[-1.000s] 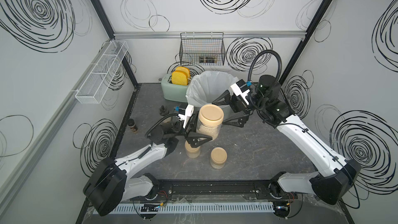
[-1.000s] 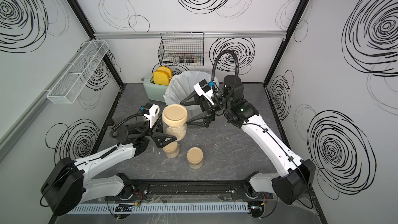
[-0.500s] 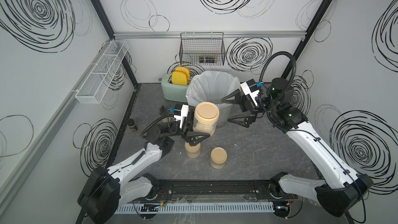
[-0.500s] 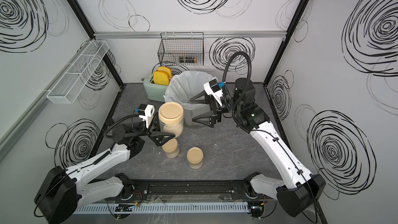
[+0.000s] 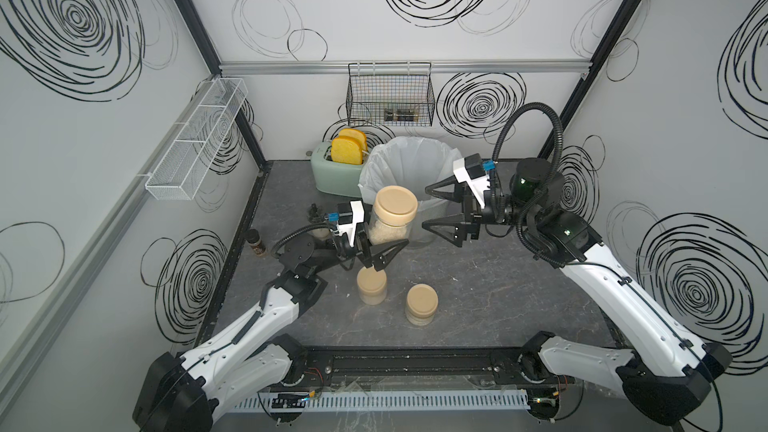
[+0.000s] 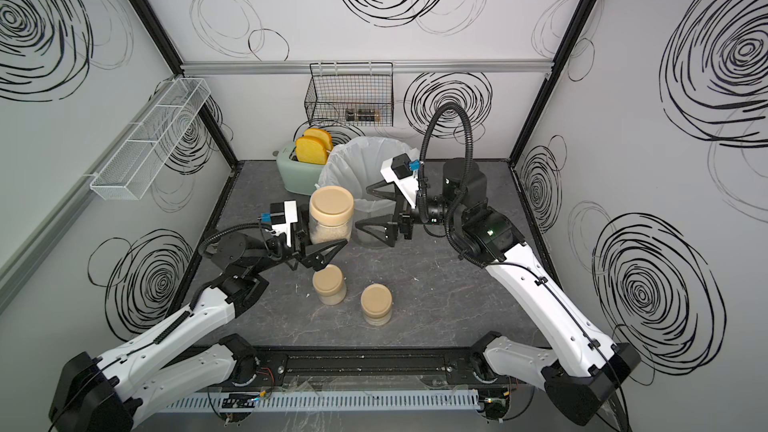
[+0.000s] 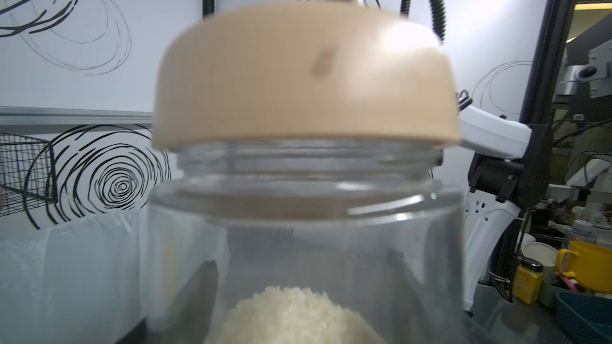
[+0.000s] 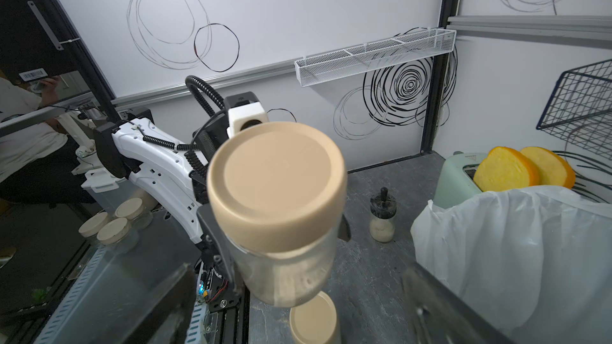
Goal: Empty moldy rice from jars
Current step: Unscrew the lid from the jar.
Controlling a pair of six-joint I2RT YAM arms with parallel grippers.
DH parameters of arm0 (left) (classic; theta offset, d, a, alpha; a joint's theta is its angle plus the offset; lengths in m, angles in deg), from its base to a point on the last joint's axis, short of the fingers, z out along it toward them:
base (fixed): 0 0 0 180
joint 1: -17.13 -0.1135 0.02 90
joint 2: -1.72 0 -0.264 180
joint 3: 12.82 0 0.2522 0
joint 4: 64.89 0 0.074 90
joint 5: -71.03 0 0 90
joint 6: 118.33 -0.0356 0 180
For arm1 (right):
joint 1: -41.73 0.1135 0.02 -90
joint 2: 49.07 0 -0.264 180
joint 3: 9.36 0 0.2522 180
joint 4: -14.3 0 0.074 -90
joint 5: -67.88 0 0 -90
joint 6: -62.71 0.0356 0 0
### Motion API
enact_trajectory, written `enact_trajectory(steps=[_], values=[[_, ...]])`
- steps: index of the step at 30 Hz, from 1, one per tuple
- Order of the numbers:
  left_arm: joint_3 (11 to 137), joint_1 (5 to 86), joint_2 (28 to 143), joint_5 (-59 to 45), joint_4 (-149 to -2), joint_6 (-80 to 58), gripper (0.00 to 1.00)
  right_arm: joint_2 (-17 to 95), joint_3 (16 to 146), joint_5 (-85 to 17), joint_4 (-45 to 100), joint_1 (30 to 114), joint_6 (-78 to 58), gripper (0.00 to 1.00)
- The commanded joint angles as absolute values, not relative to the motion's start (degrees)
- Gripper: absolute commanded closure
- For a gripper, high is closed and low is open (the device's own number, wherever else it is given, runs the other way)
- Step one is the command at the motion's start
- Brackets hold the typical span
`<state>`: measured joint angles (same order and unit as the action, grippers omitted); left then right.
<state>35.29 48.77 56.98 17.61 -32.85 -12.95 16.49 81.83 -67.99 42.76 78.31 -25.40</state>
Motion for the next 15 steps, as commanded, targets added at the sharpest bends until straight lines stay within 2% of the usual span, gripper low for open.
enact_trajectory(steps=[1,15], values=[[35.6,49.9,55.3,10.9,-30.7,-18.7,0.46,15.6,84.5,-61.5,44.6,81.1,-27.1,0.02],[34.6,54.0,55.8,5.7,-31.1,-24.0,0.46,18.5,86.7,-51.9,43.0,86.4,-26.8,0.02]])
